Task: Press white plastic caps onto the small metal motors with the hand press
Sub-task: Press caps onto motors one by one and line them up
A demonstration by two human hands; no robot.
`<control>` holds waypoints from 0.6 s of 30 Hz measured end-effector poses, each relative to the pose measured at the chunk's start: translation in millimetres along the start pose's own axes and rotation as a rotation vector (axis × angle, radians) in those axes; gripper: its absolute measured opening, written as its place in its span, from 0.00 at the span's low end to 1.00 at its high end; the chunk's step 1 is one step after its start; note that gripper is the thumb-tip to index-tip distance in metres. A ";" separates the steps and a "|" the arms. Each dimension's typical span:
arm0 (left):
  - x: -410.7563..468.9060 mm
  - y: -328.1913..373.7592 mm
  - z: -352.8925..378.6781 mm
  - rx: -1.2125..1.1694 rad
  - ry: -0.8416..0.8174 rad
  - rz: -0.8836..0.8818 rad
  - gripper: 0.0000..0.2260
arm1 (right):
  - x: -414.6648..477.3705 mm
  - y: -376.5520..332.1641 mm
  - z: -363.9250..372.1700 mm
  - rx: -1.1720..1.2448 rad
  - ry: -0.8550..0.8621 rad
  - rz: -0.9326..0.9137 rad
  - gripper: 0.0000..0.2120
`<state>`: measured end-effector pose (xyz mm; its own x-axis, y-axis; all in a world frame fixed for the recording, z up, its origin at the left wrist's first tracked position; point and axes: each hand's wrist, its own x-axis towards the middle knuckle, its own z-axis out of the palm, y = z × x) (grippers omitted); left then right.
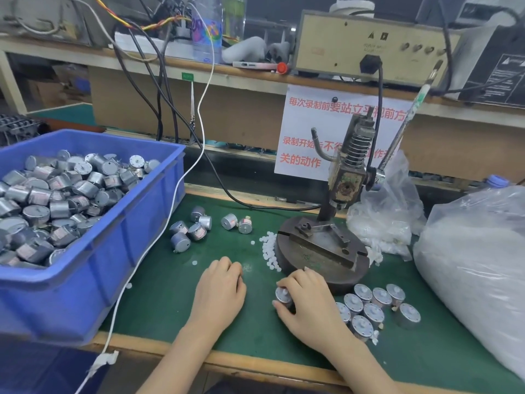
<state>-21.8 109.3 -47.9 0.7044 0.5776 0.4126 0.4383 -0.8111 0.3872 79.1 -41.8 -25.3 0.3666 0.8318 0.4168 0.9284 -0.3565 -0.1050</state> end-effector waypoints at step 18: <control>37.4 33.2 27.8 -0.094 -0.155 0.026 0.12 | -2.9 -9.5 7.8 0.055 0.277 0.098 0.15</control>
<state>34.6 101.4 -42.5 0.7952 0.5300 0.2944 0.3702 -0.8090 0.4566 69.7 -37.5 -32.6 0.4312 0.6442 0.6317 0.8940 -0.3996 -0.2027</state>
